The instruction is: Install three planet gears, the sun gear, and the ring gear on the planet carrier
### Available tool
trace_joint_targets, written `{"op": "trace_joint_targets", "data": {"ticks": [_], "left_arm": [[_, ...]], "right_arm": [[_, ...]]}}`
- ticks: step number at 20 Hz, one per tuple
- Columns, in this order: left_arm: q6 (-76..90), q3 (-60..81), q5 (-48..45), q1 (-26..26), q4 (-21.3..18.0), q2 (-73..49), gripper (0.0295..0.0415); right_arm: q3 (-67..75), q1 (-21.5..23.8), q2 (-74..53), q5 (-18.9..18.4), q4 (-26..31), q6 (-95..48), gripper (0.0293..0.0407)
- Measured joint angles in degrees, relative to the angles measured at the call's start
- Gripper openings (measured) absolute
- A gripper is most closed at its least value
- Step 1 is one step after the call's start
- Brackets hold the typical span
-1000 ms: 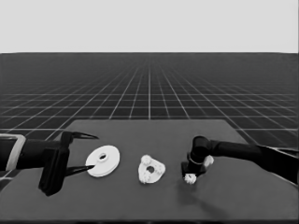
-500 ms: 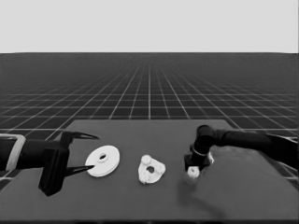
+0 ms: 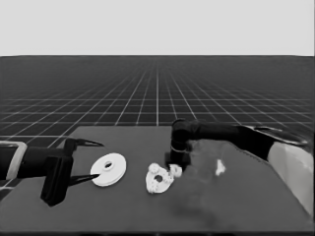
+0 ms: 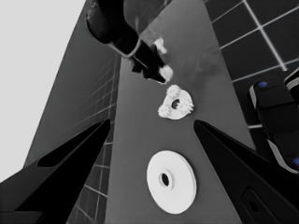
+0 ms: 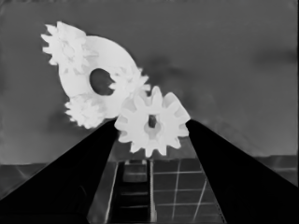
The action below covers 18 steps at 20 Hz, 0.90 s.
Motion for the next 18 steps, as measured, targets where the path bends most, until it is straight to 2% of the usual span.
{"op": "trace_joint_targets", "data": {"ticks": [2,4,8,10,12,18], "left_arm": [[0.00,0.00,0.00,0.00,0.00,0.00,0.0385],[0.00,0.00,0.00,0.00,0.00,0.00,0.0385],[0.00,0.00,0.00,0.00,0.00,0.00,0.0385],[0.00,0.00,0.00,0.00,0.00,0.00,0.0385],[0.00,0.00,0.00,0.00,0.00,0.00,0.0385],[0.00,0.00,0.00,0.00,0.00,0.00,0.0385]], "right_arm": [[-9.75,0.18,9.80,0.30,0.31,-1.52,0.0310],[-14.15,0.21,13.05,0.52,0.41,-2.86,0.0310],[-16.42,0.19,14.49,0.63,0.46,-3.65,0.0310],[-18.83,-4.50,15.15,1.77,-4.11,-5.17,0.0310],[-20.05,-6.17,15.47,2.31,-5.62,-5.91,0.0310],[-20.69,-6.90,15.65,2.62,-6.37,-6.29,0.0310]]}}
